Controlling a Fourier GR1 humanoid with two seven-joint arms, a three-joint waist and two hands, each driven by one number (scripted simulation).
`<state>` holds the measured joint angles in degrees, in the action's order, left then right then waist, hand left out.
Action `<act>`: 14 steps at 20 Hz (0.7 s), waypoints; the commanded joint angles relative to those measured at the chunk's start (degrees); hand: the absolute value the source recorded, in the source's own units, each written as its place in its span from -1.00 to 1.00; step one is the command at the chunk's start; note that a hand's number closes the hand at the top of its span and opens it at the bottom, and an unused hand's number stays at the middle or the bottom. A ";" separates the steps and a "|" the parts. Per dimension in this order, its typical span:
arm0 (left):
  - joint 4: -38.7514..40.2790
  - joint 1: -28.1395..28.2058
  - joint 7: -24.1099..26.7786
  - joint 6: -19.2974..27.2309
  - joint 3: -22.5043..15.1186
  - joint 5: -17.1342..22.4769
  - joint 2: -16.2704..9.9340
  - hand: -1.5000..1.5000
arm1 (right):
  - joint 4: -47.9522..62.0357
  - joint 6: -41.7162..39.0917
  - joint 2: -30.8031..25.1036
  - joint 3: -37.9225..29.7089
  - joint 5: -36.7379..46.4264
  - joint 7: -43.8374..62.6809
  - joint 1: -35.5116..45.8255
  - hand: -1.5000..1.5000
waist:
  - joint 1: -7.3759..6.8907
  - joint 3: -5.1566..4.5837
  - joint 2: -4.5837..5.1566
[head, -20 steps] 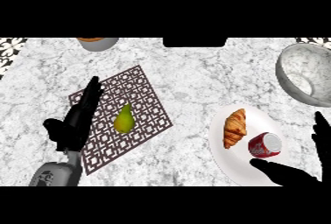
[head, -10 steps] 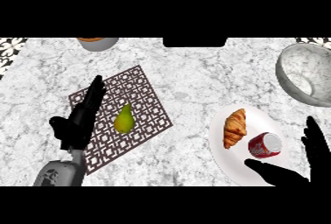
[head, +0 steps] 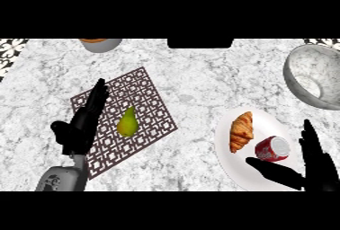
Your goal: Pick the can from the plate and place it in the bowl
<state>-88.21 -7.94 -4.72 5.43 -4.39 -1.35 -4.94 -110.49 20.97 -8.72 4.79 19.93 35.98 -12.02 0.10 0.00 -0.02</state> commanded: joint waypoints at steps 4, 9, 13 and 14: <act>1.41 2.21 4.17 -0.24 -0.83 -1.18 1.62 0.00 | 9.62 0.67 -0.09 -0.51 7.57 2.80 4.60 -1.00 | -0.25 -0.03 0.09; 0.61 -0.01 1.36 -0.24 1.03 -0.66 1.48 0.00 | 15.34 -0.51 0.49 -1.10 7.46 -2.32 4.24 -1.00 | -0.13 0.00 0.04; -0.69 2.60 1.51 -0.01 -0.76 -2.36 2.67 0.00 | 10.44 -1.49 2.99 0.93 6.98 -2.52 -0.77 -1.00 | 0.02 -0.01 -0.02; 3.49 -1.82 2.28 -2.12 3.55 -0.01 0.27 0.00 | 14.82 -5.28 -0.63 -4.75 2.61 -2.78 6.39 -1.00 | -0.02 -0.01 0.04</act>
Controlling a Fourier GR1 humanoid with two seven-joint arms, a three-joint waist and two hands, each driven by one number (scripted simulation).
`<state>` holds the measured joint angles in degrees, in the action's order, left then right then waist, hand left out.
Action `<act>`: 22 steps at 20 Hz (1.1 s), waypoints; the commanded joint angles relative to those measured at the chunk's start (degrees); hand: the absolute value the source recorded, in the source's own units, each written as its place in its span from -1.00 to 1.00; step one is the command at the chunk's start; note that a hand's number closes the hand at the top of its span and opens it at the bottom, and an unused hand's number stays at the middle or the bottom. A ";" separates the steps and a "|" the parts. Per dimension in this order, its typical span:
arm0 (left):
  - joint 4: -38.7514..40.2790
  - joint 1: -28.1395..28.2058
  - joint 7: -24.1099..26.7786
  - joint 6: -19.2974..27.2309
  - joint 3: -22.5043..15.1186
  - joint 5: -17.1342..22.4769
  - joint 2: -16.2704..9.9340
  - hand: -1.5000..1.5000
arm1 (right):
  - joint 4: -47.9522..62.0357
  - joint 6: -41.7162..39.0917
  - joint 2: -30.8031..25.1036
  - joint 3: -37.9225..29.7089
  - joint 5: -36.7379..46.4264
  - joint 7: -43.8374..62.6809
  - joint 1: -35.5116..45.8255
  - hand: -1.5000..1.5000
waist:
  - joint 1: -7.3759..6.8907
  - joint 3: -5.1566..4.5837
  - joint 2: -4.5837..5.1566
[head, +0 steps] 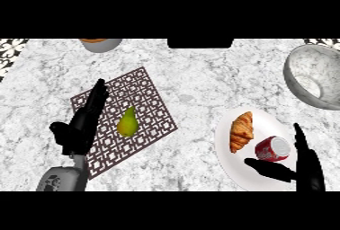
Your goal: Pick the can from the plate and place it in the bowl
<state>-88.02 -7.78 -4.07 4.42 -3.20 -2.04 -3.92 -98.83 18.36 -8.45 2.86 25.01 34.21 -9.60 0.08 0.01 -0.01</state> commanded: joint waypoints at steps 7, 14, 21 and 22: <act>-2.48 0.94 -1.72 0.08 -1.11 -1.59 0.66 0.00 | 6.08 -7.20 -3.20 3.15 2.77 -6.67 4.66 1.00 | -0.13 -0.01 -0.01; -2.53 -0.97 -2.83 -0.46 1.13 -1.13 -0.10 0.00 | 12.28 -2.91 2.94 2.87 2.79 -11.74 10.05 1.00 | -0.23 0.01 0.04; 0.32 -0.55 0.49 -2.00 1.06 -0.34 -0.05 0.00 | 29.81 3.73 6.12 -1.74 5.21 -14.79 36.63 1.00 | -1.37 0.02 0.36; -1.71 -1.55 -2.30 -1.11 0.47 -0.92 0.33 0.00 | 28.47 3.90 5.85 -1.70 5.23 -15.47 37.27 1.00 | -1.10 0.03 0.20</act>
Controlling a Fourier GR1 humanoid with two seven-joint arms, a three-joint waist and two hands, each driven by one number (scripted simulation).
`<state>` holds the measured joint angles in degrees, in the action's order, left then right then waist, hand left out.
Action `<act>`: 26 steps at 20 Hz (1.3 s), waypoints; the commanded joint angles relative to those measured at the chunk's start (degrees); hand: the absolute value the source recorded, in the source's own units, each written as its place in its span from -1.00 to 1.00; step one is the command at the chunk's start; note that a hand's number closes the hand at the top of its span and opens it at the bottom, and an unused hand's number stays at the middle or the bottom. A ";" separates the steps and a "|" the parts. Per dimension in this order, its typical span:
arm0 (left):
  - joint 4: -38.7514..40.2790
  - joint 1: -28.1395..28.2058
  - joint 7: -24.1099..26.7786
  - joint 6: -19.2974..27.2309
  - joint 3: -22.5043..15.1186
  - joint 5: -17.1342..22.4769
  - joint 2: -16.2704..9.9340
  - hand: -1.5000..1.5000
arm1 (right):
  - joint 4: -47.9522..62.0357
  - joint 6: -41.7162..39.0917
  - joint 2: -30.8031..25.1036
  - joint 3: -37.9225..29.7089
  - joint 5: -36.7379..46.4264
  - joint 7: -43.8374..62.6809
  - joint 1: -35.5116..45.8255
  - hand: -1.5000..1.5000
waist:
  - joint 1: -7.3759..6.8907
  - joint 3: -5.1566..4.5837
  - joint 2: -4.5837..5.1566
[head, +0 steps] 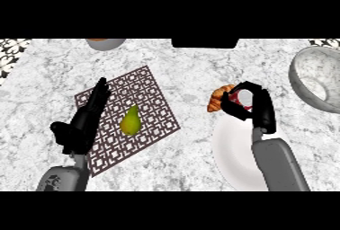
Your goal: Pick the can from the plate and place it in the bowl
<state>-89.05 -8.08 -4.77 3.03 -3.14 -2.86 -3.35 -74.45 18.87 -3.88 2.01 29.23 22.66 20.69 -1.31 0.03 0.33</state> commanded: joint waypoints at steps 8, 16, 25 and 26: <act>2.00 -0.10 1.22 0.57 0.57 -0.33 0.64 0.00 | 0.71 13.01 1.29 2.29 13.32 -2.80 13.76 1.00 | 1.23 -0.08 -0.38; -1.48 -0.13 -1.38 2.40 -1.58 -2.42 2.08 0.00 | -6.95 0.73 -3.76 1.73 27.13 20.12 24.40 1.00 | 1.50 -0.08 -0.67; 3.15 -0.87 1.79 -0.14 0.94 -0.50 0.66 0.00 | 5.80 -4.39 -10.81 -8.16 25.47 22.02 39.95 1.00 | 0.72 -0.06 -0.18; -2.66 0.06 -3.77 0.39 0.27 -1.10 -0.13 0.00 | 3.54 -4.37 -10.33 -7.04 26.99 23.55 38.45 1.00 | 0.76 -0.03 -0.36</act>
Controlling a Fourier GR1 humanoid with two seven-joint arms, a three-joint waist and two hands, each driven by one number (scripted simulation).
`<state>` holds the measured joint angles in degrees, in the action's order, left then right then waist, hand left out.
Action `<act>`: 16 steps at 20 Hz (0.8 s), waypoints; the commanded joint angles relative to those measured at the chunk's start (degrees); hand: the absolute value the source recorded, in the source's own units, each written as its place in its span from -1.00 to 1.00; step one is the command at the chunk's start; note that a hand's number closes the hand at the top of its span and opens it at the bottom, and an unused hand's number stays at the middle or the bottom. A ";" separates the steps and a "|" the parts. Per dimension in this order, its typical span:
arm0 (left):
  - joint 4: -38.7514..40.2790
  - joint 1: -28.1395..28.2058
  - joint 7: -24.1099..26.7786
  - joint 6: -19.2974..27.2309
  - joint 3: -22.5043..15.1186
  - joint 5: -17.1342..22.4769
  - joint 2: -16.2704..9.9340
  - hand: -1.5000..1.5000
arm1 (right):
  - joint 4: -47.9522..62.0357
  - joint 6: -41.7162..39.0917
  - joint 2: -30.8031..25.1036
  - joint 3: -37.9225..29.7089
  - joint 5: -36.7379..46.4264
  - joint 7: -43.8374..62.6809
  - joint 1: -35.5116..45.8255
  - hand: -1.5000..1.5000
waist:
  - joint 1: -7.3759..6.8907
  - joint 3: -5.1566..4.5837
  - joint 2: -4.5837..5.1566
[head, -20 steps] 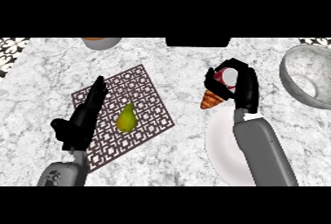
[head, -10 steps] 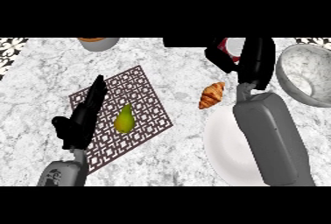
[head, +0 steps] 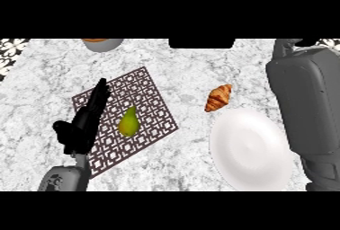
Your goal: Pick the can from the plate and place it in the bowl
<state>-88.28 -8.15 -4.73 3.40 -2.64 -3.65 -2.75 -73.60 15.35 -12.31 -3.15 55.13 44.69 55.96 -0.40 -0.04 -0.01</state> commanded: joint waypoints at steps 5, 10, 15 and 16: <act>0.43 -1.92 -1.34 -0.62 1.95 0.96 -1.03 0.00 | 11.15 0.00 -7.41 -8.24 -3.91 -4.80 5.06 1.00 | -0.18 0.04 0.16; 1.45 -0.62 0.82 -0.94 1.31 0.92 -0.26 0.00 | 14.41 -2.68 -12.33 -6.88 0.87 -4.39 1.12 1.00 | 0.14 0.03 0.13; 0.84 -3.17 -1.66 0.34 0.23 -0.68 0.41 0.00 | 25.15 -1.65 -16.71 -7.13 3.53 -9.26 1.14 1.00 | -0.32 0.05 0.35; -0.34 -1.64 -0.47 -0.62 0.73 0.04 -0.39 0.00 | 26.22 2.25 -16.04 -7.28 4.01 -11.17 -1.40 1.00 | -0.46 0.05 0.34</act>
<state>-88.48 -9.83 -5.86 3.23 -2.08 -3.68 -2.81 -52.74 13.81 -26.77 -9.84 57.80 37.35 57.04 -0.71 0.00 0.25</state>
